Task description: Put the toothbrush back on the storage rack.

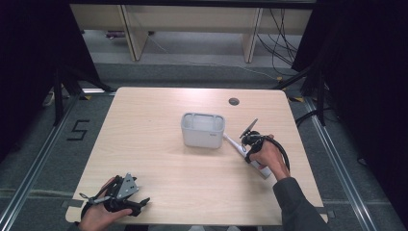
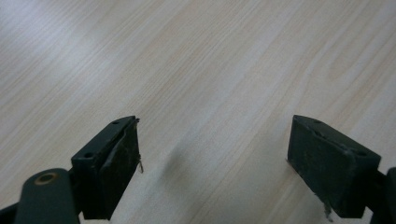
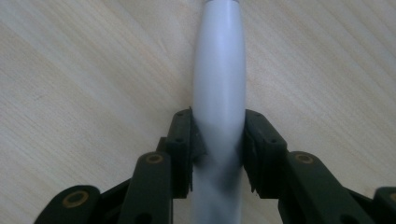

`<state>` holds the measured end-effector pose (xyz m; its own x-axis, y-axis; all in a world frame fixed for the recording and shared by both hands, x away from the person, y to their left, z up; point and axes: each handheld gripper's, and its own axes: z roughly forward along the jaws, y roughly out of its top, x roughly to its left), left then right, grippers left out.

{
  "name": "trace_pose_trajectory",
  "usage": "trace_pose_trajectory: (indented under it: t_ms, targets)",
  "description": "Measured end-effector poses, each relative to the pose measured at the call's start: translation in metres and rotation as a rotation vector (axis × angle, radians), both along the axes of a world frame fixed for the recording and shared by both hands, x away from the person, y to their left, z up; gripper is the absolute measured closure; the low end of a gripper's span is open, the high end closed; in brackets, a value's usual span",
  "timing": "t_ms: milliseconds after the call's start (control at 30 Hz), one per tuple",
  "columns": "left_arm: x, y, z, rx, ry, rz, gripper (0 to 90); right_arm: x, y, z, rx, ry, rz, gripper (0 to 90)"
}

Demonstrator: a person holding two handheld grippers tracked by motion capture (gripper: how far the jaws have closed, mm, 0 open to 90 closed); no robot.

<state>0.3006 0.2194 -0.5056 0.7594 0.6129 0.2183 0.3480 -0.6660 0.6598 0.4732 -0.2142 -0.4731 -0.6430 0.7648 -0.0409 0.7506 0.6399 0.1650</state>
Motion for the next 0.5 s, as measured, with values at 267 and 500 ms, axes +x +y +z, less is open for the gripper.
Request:
trace_pose_trajectory:
  t_ms: [267,500]
  targets:
    - [-0.0001,-0.0005,0.0001,0.003,0.0,-0.004,16.4,0.0029,0.002,0.0004,-0.009,0.042,-0.021,66.0]
    - [-0.0001,-0.0003,0.0,0.0,0.001,-0.001,16.4,0.006,0.0063,0.0011,-0.043,0.064,0.001,66.1]
